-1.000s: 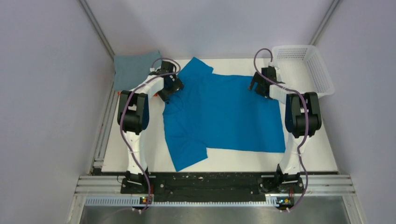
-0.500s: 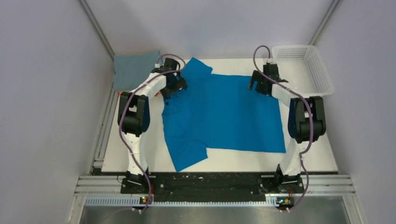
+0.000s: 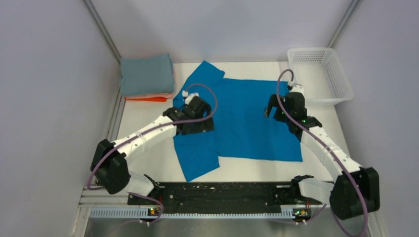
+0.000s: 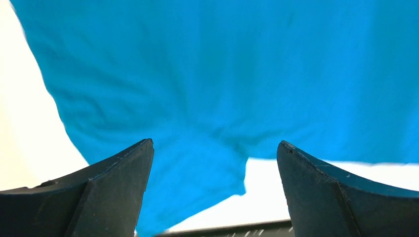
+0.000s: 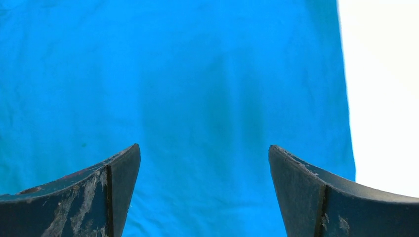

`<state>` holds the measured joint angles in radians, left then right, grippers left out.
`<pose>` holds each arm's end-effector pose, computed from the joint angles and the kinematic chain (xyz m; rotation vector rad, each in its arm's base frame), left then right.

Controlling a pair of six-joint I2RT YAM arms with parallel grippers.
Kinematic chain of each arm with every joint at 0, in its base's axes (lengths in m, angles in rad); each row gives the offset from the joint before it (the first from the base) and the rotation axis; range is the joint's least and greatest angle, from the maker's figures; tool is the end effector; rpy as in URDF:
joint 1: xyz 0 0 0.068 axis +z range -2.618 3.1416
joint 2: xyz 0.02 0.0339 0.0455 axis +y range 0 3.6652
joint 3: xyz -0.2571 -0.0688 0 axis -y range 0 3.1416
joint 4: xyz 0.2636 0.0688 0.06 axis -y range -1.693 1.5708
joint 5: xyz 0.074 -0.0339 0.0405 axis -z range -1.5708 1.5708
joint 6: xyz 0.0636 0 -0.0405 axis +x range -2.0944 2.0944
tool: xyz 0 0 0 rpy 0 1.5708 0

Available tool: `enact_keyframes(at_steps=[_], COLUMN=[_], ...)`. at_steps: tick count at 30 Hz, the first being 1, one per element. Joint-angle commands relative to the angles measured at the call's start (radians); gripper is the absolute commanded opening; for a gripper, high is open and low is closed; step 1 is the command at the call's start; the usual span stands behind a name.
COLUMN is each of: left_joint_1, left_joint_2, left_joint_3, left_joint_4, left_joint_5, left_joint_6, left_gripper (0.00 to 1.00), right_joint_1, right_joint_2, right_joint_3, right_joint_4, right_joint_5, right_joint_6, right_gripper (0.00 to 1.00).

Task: Fold and stack the t-shirts
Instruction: Flatten out the tshirt, then grab the side of the flattened tshirt closest away from the robot with both arms

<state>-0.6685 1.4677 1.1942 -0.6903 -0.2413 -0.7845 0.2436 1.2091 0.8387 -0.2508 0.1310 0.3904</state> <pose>0.2770 -0.1994 0.2443 -0.2413 2.5074 -0.2955 0.3008 0.0662 0.2347 0.2345 2.1814 0.2147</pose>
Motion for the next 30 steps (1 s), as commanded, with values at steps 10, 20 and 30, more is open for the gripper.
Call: enact_keyframes(at_steps=[10,20,30], left_joint_1=[-0.402,-0.410,-0.410], left_joint_2=[-0.220,-0.194,-0.166], left_joint_3=[-0.464,-0.611,-0.547], left_joint_4=[-0.199,-0.046,-0.051], left_joint_5=[0.080,0.118,0.065], left_joint_6=[-0.297,-0.344,-0.292], left_gripper=[0.95,0.57,0.00], right_joint_1=[-0.010,-0.012,-0.013], right_joint_2=[-0.398,-0.362,-0.404], right_joint_3=[-0.286,-0.257,-0.244], right_joint_4=[-0.030,-0.101,-0.364], right_joint_5=[0.210,0.316,0.359], right_joint_6=[0.140,0.194,0.378], right_gripper=[0.99,0.99,0.99])
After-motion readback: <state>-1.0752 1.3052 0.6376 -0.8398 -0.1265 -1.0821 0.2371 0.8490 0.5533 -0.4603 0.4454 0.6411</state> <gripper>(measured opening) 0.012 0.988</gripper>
